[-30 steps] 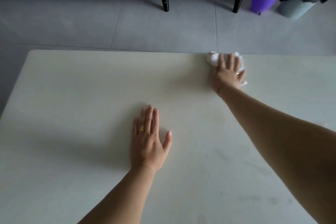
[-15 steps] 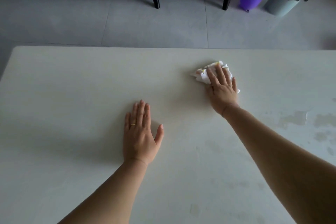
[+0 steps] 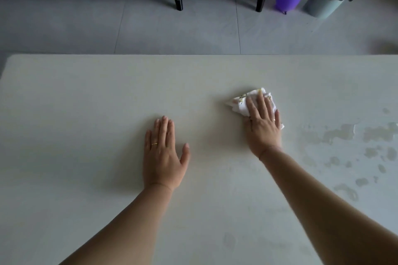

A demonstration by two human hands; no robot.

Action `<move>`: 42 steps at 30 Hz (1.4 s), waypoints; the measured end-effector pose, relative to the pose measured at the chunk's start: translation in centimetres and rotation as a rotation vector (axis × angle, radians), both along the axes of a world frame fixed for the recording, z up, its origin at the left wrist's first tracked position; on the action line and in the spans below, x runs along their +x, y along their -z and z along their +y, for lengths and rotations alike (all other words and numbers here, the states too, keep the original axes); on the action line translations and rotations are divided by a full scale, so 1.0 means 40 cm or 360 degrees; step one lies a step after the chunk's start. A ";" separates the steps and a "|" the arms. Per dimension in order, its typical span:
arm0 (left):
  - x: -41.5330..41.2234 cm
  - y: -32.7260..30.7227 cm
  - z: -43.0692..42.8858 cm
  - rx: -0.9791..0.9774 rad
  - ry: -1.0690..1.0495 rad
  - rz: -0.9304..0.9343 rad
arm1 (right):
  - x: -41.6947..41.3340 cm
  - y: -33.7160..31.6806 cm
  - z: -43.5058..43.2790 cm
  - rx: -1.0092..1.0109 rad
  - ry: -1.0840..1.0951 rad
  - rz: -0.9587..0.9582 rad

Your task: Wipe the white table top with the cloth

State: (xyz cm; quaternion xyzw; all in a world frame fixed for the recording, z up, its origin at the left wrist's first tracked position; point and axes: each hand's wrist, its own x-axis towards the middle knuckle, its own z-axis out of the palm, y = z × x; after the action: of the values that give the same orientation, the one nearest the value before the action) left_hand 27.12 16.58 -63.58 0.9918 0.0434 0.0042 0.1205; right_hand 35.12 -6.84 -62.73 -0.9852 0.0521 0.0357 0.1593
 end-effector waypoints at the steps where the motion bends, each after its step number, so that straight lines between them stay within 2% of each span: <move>1: 0.000 0.001 0.000 0.0003 0.0005 -0.0007 | -0.011 0.000 0.029 -0.0002 0.0104 -0.0001; 3: 0.000 0.002 -0.001 0.0006 0.0008 -0.0013 | -0.054 0.004 0.125 0.0038 0.0017 -0.0009; 6: 0.000 -0.001 0.000 0.0002 0.0008 -0.0028 | -0.141 0.010 0.241 0.0103 -0.0526 -0.0010; 9: -0.003 -0.002 0.001 -0.0042 0.0013 -0.0075 | -0.129 0.012 0.174 0.0046 -0.0831 0.0004; 11: -0.004 0.001 0.001 -0.0056 0.0005 -0.0103 | -0.106 0.015 0.083 0.0016 -0.0666 -0.0031; 13: -0.004 0.001 -0.002 -0.0048 -0.0004 -0.0122 | -0.092 0.006 0.016 0.0023 -0.0252 -0.0048; 16: -0.008 0.002 -0.003 -0.0045 0.0009 -0.0189 | -0.114 0.006 0.087 0.0039 0.0183 -0.0033; 17: -0.009 0.001 -0.002 -0.0050 0.0020 -0.0221 | -0.137 0.007 0.137 0.0066 0.0148 -0.0038; 19: -0.010 -0.002 -0.002 -0.0056 0.0032 -0.0290 | -0.197 0.005 0.221 0.0127 -0.0184 -0.0041; 21: -0.012 -0.008 -0.003 -0.0067 0.0035 -0.0319 | -0.246 0.002 0.236 0.0105 -0.0520 0.0006; 23: -0.017 -0.017 -0.004 -0.0067 0.0020 -0.0299 | -0.248 -0.003 0.207 0.0100 -0.0663 0.0056; 30: -0.148 -0.028 -0.009 -0.0072 0.0035 -0.0184 | -0.211 -0.023 0.213 -0.0057 -0.0661 0.0019; 34: -0.241 -0.008 -0.012 0.0014 0.0128 -0.0007 | -0.204 -0.008 0.152 0.0005 -0.0767 0.0017; 36: -0.248 0.000 -0.009 0.0044 0.0129 0.0015 | -0.205 0.002 0.088 -0.0010 -0.0591 -0.0035; 39: -0.245 0.002 -0.011 0.0047 0.0126 0.0025 | -0.205 0.007 0.026 -0.0017 -0.0027 -0.0014; 41: -0.245 0.003 -0.011 0.0046 0.0134 0.0031 | -0.223 0.007 0.073 0.0003 0.0260 0.0024; 42: -0.245 0.003 -0.010 0.0036 0.0136 0.0031 | -0.242 0.007 0.118 -0.0004 0.0282 0.0026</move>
State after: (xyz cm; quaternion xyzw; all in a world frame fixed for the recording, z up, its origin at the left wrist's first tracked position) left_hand 17.32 16.18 -63.69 0.9940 0.0021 -0.0100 0.1089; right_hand 25.44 -2.11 -63.01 -0.9766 0.1405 0.0295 0.1601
